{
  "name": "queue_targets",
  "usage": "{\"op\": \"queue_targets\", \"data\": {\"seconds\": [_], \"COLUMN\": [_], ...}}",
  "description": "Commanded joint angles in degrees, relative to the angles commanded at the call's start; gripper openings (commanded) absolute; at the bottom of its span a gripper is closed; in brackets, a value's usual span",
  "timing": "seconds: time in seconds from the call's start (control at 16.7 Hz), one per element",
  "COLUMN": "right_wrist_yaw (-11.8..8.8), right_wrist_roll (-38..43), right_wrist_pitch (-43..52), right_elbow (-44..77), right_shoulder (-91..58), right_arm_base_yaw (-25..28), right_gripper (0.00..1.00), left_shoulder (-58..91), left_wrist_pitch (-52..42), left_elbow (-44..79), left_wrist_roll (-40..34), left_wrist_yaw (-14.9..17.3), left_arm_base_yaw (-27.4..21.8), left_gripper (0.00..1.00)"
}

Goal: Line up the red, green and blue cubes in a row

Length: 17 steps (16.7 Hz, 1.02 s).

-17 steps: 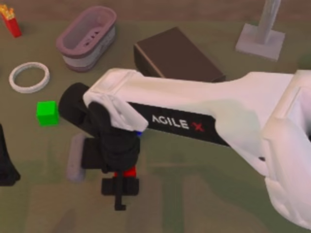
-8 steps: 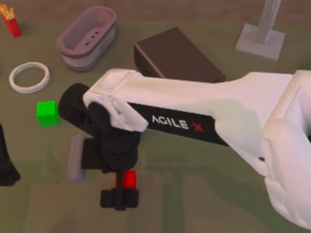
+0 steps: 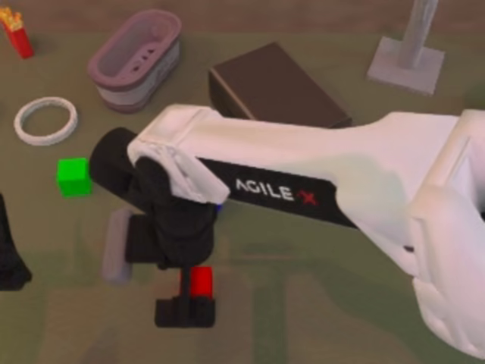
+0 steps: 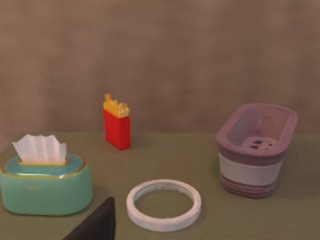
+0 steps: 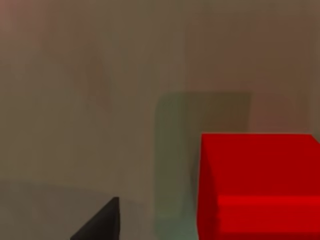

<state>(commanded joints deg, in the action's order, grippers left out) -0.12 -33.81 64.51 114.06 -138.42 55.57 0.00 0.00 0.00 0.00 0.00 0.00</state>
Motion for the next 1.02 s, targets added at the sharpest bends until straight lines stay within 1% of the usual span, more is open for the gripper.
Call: {"op": "queue_targets", "data": {"seconds": [0.3, 0.42, 0.78, 0.9, 1.02], "right_wrist_yaw": [-0.1, 0.0, -0.1, -0.4, -0.8], "right_wrist_roll": [0.0, 0.0, 0.1, 0.7, 1.9], "right_wrist_pitch": [10.3, 13.0, 12.8, 10.8, 7.2], "right_elbow": [8.5, 10.9, 10.8, 8.5, 4.0], "right_shoulder": [1.3, 1.8, 2.3, 5.1, 10.2], "right_arm_base_yaw": [0.2, 0.2, -0.3, -1.6, -3.9], "right_gripper": [1.00, 1.00, 1.00, 1.00, 1.00], "left_shoulder": [0.0, 0.0, 0.5, 3.1, 7.8], "left_wrist_pitch": [0.0, 0.0, -0.3, -2.2, -5.2], "left_elbow": [0.0, 0.0, 0.5, 3.1, 7.7], "left_wrist_roll": [0.0, 0.0, -0.1, -0.4, -0.9], "left_wrist_yaw": [0.0, 0.0, 0.0, 0.1, 0.2], "left_arm_base_yaw": [0.0, 0.0, 0.0, -0.3, -0.6], "left_gripper": [1.00, 1.00, 1.00, 1.00, 1.00]}}
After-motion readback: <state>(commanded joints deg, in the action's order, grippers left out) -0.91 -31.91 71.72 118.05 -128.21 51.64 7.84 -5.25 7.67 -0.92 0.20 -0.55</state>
